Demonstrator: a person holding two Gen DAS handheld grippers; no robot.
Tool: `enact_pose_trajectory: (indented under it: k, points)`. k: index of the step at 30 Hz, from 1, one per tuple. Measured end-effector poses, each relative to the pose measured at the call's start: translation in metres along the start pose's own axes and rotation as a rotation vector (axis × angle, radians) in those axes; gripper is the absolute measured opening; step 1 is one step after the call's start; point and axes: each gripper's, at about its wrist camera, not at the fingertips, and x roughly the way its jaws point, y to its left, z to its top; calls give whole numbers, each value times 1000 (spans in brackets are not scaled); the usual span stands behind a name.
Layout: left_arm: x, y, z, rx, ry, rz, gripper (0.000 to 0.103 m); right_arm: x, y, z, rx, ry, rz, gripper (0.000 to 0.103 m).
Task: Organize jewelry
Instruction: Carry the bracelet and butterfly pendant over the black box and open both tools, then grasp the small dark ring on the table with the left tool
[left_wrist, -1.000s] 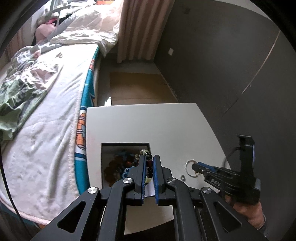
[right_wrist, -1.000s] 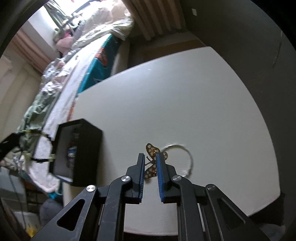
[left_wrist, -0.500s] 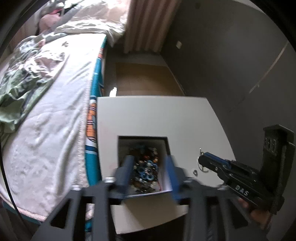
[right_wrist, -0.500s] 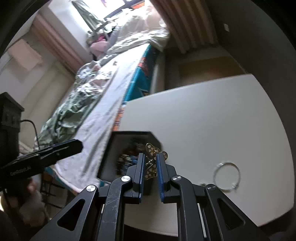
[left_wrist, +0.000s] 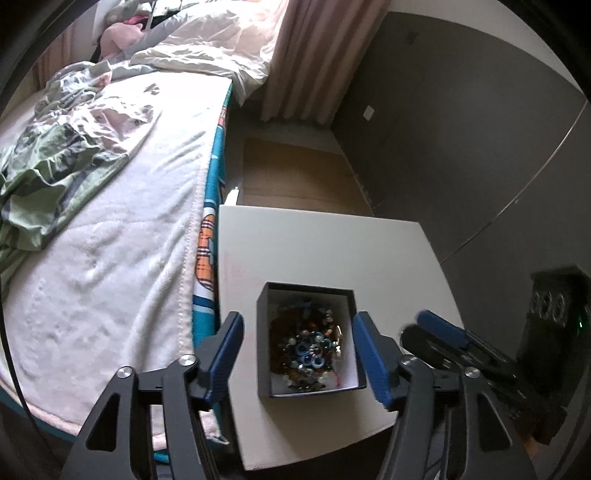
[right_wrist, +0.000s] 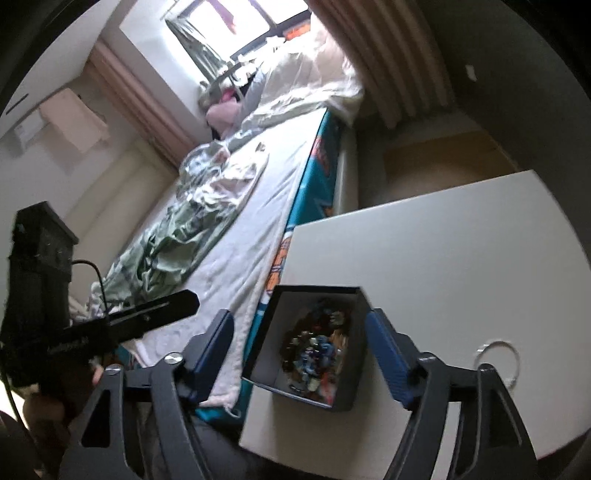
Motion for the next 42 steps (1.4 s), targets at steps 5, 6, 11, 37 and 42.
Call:
enact_pose_trajectory:
  k: [5, 6, 11, 37, 42]
  points:
    - [4, -20, 2, 32, -25, -9, 83, -23, -21, -3, 10, -19, -86, 77]
    - [4, -24, 2, 33, -26, -16, 83, -29, -26, -2, 13, -25, -96, 77]
    - [9, -50, 0, 60, -24, -42, 83, -55, -48, -6, 27, -44, -134, 78]
    - [112, -159, -24, 234, 222, -34, 67, -109, -157, -13, 248, -43, -272, 78]
    - [146, -162, -37, 234, 336, 25, 54, -107, -174, -17, 308, -25, -245, 79]
